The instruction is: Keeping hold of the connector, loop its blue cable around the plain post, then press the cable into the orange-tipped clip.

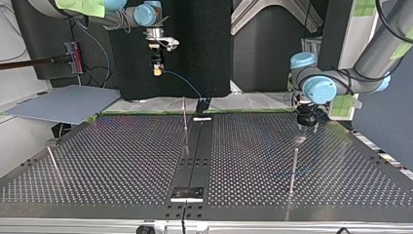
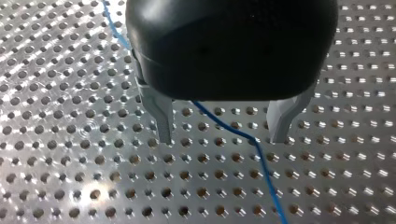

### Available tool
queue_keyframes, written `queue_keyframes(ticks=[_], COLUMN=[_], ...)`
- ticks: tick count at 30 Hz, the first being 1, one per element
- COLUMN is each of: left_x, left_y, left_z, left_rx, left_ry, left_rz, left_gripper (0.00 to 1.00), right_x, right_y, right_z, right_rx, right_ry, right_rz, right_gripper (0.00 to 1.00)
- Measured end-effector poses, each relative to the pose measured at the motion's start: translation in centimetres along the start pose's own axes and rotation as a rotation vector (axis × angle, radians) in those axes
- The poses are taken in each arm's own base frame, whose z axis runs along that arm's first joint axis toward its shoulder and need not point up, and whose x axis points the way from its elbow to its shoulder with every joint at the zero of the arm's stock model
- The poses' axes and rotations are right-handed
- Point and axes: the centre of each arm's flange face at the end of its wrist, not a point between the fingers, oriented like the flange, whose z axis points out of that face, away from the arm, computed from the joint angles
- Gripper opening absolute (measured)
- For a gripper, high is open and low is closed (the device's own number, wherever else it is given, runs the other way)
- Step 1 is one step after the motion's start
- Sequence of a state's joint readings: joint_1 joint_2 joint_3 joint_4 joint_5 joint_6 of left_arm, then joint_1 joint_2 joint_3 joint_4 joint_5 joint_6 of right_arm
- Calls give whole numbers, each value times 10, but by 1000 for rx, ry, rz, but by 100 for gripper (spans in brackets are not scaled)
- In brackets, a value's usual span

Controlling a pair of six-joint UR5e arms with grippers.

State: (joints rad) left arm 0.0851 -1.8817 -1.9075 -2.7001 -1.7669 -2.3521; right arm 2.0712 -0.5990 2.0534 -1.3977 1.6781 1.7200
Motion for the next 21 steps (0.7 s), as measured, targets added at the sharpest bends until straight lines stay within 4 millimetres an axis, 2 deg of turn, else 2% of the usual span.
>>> queue_keyframes(ticks=[12,21], left_x=[24,13], left_y=[25,19], left_z=[-24,-50], left_rx=[-43,-86], left_ry=[40,33], left_rz=[49,134], left_gripper=[100,100], right_x=[0,0], right_y=[-1,-1], right_z=[0,1], right_rx=[6,11], right_ry=[-1,3], right_rz=[2,12], right_gripper=[0,0])
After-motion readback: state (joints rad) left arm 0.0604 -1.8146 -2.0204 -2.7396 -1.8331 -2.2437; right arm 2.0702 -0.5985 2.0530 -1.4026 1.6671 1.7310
